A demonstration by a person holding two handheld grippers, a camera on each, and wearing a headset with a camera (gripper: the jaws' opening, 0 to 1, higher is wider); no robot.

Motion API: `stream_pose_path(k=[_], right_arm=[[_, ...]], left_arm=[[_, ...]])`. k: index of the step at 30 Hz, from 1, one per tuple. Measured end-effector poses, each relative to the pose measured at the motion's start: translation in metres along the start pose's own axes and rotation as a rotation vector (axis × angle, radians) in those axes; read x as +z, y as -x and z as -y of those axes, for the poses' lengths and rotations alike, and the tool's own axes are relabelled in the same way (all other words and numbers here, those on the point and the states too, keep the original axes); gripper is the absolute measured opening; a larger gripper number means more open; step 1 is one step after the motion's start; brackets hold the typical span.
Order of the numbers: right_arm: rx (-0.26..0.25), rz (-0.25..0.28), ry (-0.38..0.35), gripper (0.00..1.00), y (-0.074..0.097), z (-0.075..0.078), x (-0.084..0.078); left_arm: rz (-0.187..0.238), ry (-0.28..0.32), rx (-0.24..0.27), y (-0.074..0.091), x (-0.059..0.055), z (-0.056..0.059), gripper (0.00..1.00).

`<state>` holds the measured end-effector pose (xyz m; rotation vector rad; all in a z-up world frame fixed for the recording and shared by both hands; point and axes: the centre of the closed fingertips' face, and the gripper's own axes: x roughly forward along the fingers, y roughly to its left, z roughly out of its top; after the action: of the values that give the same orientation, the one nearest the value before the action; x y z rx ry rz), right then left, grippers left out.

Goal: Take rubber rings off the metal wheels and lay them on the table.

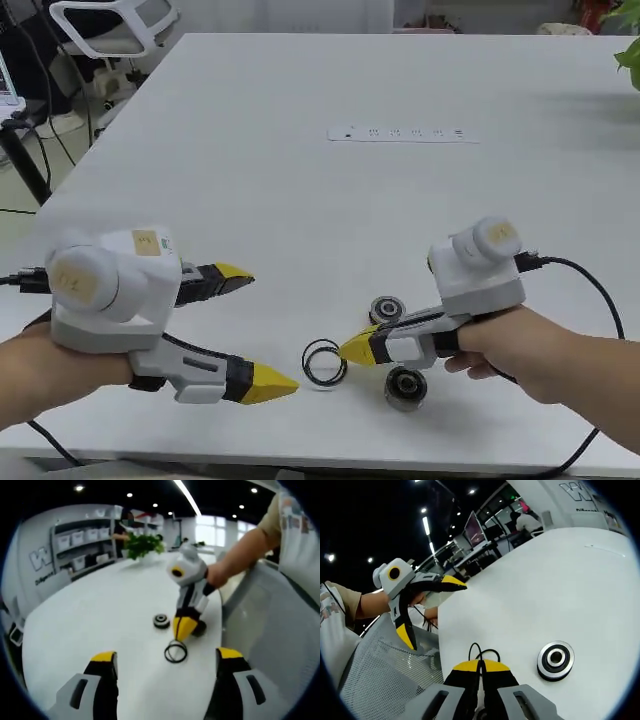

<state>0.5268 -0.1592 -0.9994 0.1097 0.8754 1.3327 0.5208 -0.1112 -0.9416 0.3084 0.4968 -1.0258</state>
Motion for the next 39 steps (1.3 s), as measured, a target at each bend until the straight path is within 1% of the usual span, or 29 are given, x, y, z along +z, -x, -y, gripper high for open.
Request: stream_pose_path(k=[3,12,20,26,32,39], right_arm=[[-0.008,-0.01,-0.008,0.0,-0.001,0.003,-0.002],[-0.032,-0.011,-0.019,0.0,0.0,0.01,-0.004],[-0.054,-0.017,-0.026,0.0,-0.001,0.015,-0.007],[-0.061,-0.011,-0.022,0.02,-0.001,0.015,-0.005],[-0.066,0.005,-0.011,0.04,0.003,0.016,-0.001],[-0.076,0.049,-0.002,0.06,0.011,0.017,0.012]], left_arm=[[-0.003,0.005,0.003,0.0,-0.002,-0.001,0.81],[-0.011,0.01,0.005,0.0,-0.005,-0.002,0.81],[-0.005,0.022,0.006,-0.001,-0.003,-0.003,0.81],[-0.006,0.021,0.004,-0.002,-0.003,-0.003,0.8],[-0.008,0.023,0.005,-0.002,-0.002,-0.004,0.8],[-0.006,0.022,-0.001,-0.005,0.003,-0.006,0.79]])
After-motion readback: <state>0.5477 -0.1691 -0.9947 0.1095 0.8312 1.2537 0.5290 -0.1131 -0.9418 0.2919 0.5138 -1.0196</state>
